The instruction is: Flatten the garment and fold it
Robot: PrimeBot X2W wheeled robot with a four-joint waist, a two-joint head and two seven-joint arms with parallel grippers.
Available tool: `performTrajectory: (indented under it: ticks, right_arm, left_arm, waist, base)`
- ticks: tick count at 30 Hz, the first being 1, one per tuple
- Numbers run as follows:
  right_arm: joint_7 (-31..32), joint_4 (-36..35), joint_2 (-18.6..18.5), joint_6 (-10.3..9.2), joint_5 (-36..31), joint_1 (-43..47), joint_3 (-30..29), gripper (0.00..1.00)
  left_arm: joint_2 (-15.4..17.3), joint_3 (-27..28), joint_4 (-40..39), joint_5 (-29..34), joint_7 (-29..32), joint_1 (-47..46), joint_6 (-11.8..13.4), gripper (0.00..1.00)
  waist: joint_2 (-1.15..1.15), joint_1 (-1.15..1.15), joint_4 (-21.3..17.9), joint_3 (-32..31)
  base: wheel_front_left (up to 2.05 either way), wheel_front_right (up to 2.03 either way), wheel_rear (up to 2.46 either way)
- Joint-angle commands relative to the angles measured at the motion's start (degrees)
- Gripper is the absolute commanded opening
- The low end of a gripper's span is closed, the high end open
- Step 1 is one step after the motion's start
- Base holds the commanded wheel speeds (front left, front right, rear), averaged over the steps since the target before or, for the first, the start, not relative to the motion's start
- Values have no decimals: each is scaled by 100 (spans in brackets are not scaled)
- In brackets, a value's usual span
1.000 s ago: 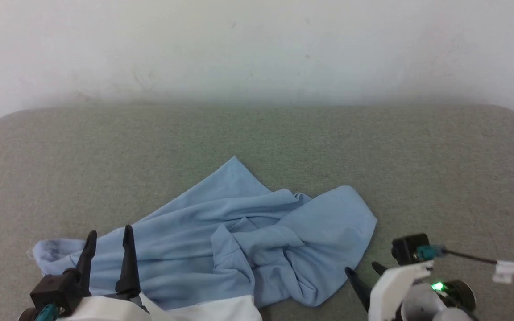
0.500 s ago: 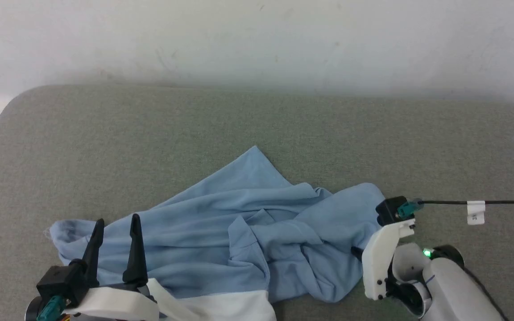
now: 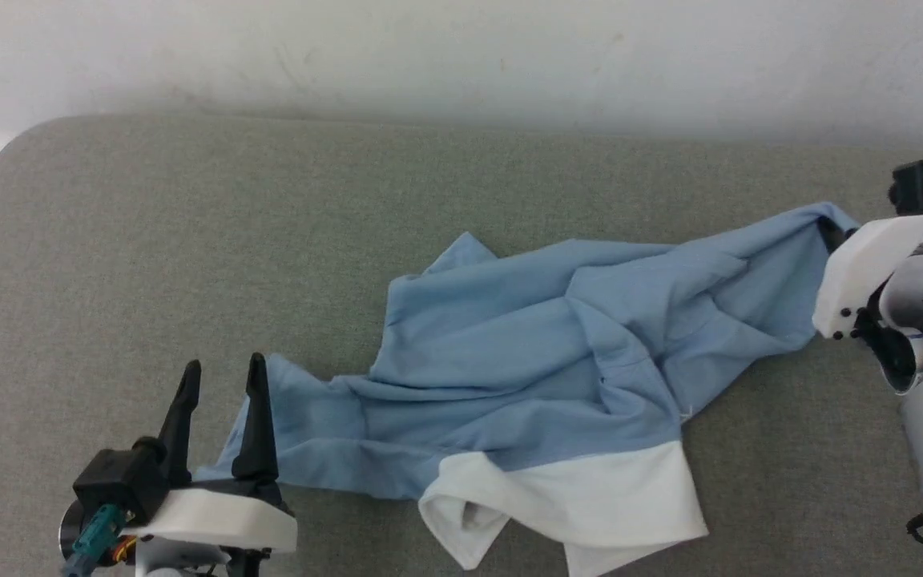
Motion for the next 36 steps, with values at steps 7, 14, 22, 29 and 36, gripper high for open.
performTrajectory:
  ticks: [7,14,22,29,36]
  right_arm:
    - [-944,957,137,-11,-228,-175,-315,100]
    - [-1917,819,268,-11,-110,-13,-392,100]
    - [-600,-230,314,-11,767,565,1375,100]
    - [536,-1016,-9,-11,1707,939,2451,100]
    - [770,-1099,-151,-11,2079,1019,2806,0]
  left_arm:
    - [-184,83,179,157,-27,-244,-182,100]
    - [-265,219,265,235,-27,-109,-245,100]
    - [-264,239,362,258,-27,-5,-309,100]
    - [-272,167,395,267,-27,-2,-332,100]
    - [-267,142,453,252,-27,16,-326,100]
  waist:
    - [0,-1,91,226]
    - [0,-1,-32,-11]
    - [0,-1,-129,-273]
    - [0,-1,-61,-295]
    - [0,-1,-35,-327]
  base:
    - [0,0,0]
    - [0,0,0]
    - [0,0,0]
    - [0,0,0]
    - [0,0,0]
